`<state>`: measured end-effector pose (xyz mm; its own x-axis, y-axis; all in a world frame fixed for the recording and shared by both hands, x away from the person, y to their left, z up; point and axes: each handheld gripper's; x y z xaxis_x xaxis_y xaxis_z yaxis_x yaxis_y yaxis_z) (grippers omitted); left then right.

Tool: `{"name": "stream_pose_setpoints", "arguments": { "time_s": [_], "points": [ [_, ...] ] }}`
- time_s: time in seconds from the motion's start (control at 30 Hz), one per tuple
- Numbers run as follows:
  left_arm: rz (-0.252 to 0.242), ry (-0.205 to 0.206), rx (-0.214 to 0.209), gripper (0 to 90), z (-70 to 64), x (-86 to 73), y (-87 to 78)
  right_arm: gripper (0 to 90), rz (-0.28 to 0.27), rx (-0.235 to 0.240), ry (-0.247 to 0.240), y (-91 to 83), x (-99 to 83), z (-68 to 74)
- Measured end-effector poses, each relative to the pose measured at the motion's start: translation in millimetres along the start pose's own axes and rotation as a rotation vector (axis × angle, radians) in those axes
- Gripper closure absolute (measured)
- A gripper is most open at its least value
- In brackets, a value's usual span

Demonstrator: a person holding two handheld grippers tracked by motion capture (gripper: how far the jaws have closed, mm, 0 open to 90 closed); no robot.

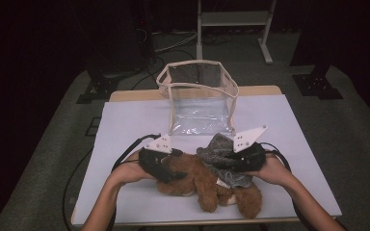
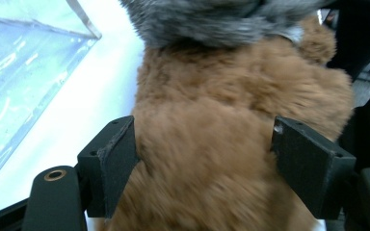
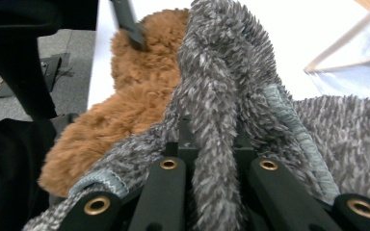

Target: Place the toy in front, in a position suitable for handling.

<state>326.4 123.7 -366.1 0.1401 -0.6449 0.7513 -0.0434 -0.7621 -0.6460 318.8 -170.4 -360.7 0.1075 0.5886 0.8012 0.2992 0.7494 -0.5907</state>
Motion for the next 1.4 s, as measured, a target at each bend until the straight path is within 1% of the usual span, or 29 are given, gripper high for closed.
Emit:
{"name": "stream_pose_setpoints", "arguments": {
  "time_s": [0.03, 0.07, 0.1, 0.13, 0.17, 0.23, 0.33, 0.4, 0.5, 0.57, 0.63, 0.7, 0.77, 0.83, 0.87, 0.97, 1.0, 1.03, 1.07, 1.13, 1.17, 1.2, 1.23, 1.27, 1.3, 1.33, 1.37, 1.4],
  "points": [
    [0.016, -0.001, -0.011, 25.0, 0.3, -0.5, 3.6, 80.9, 0.000, 0.001, -0.003, -0.2, 0.2, 1.5],
    [0.021, 0.001, -0.013, 26.3, -0.4, -0.9, 4.8, 80.8, -0.002, -0.004, -0.012, -1.1, -0.1, 2.4],
    [0.014, -0.003, -0.022, 28.0, -1.8, -1.5, 5.7, 80.8, -0.001, -0.005, -0.015, -2.2, -0.9, 2.3],
    [0.016, 0.004, -0.034, 30.0, -3.6, -2.5, 6.0, 80.8, -0.004, 0.002, -0.014, -4.2, -2.3, 1.7],
    [0.023, 0.005, -0.035, 30.6, -4.7, -3.0, 6.2, 80.8, -0.006, 0.005, -0.012, -9.2, -4.0, -0.6],
    [0.029, 0.012, -0.036, 30.8, -6.6, -4.0, 6.0, 80.6, -0.015, -0.012, 0.001, -16.1, -4.6, -5.7],
    [0.023, 0.011, -0.040, 30.9, -8.8, -5.9, 5.2, 80.3, -0.019, -0.059, 0.020, -22.6, -4.3, -15.5],
    [0.021, 0.016, -0.042, 30.6, -10.5, -6.4, 4.2, 80.3, -0.023, -0.063, 0.038, -22.8, -4.9, -19.2],
    [0.019, 0.020, -0.038, 27.5, -9.6, -4.5, 3.3, 80.5, -0.010, -0.040, 0.042, -16.5, -7.5, -17.9],
    [0.009, 0.017, -0.034, 23.5, -6.9, -1.2, 4.0, 81.0, 0.008, -0.016, 0.037, -10.8, -9.5, -12.0],
    [0.005, 0.015, -0.042, 21.0, -3.8, 2.4, 6.7, 81.1, 0.007, -0.002, 0.039, -8.6, -11.0, -7.9],
    [0.017, 0.015, -0.047, 19.9, -1.4, 5.7, 11.7, 81.3, 0.003, 0.009, 0.036, -8.6, -12.0, -3.9],
    [0.055, 0.014, -0.058, 18.3, 2.2, 9.6, 20.9, 81.3, 0.002, 0.019, 0.030, -8.5, -12.7, -0.8],
    [0.088, 0.016, -0.074, 17.2, 5.3, 12.2, 28.9, 81.4, 0.001, 0.024, 0.028, -8.2, -13.5, 1.6],
    [0.098, 0.013, -0.091, 17.0, 7.2, 13.9, 34.8, 81.4, 0.000, 0.025, 0.025, -8.1, -13.9, 2.0],
    [0.111, 0.004, -0.120, 16.9, 10.8, 14.4, 43.1, 81.4, -0.003, 0.028, 0.025, -8.6, -15.7, 2.9],
    [0.115, -0.011, -0.126, 17.1, 11.5, 14.1, 45.3, 81.4, -0.005, 0.028, 0.026, -8.8, -16.4, 2.6],
    [0.117, -0.005, -0.130, 20.0, 11.7, 13.8, 46.2, 81.3, -0.007, 0.025, 0.029, -8.9, -17.1, 2.3],
    [0.123, -0.001, -0.127, 23.7, 11.1, 14.2, 46.4, 81.3, -0.008, 0.025, 0.031, -8.9, -17.7, 1.7],
    [0.135, 0.025, -0.101, 38.8, 8.6, 17.3, 44.7, 81.2, -0.016, 0.024, 0.037, -9.4, -18.0, -0.5],
    [0.142, 0.048, -0.076, 43.0, 6.0, 20.5, 43.3, 81.1, -0.021, 0.020, 0.040, -9.9, -17.6, -1.7],
    [0.140, 0.050, -0.061, 46.9, 4.7, 22.2, 42.9, 81.0, -0.027, 0.016, 0.047, -11.3, -16.7, -3.9],
    [0.136, 0.059, -0.042, 49.4, 4.0, 24.0, 41.8, 80.9, -0.030, 0.011, 0.048, -12.5, -16.1, -5.5],
    [0.130, 0.079, -0.026, 51.9, 2.8, 25.4, 40.4, 80.8, -0.033, -0.001, 0.051, -14.1, -15.5, -7.9],
    [0.130, 0.098, -0.005, 53.7, 1.7, 27.1, 38.8, 80.8, -0.036, -0.004, 0.063, -15.9, -14.9, -10.3],
    [0.122, 0.113, 0.022, 54.8, 0.8, 28.9, 37.1, 80.8, -0.043, -0.001, 0.077, -17.6, -14.6, -12.7],
    [0.121, 0.121, 0.032, 55.6, 1.1, 30.0, 35.8, 80.7, -0.049, 0.001, 0.088, -19.1, -13.8, -15.3],
    [0.116, 0.133, 0.049, 55.8, 1.6, 31.9, 33.4, 80.7, -0.051, -0.001, 0.088, -19.8, -12.9, -16.9]
  ]
}}
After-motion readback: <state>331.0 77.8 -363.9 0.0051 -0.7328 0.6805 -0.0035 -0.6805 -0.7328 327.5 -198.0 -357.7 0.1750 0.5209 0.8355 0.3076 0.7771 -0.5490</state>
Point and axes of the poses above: each handheld gripper's, and its own axes: y roughly forward along the jaws, x roughly out of its top, z roughly to its left, and after that the axes turned 10 degrees about -x, right-handed
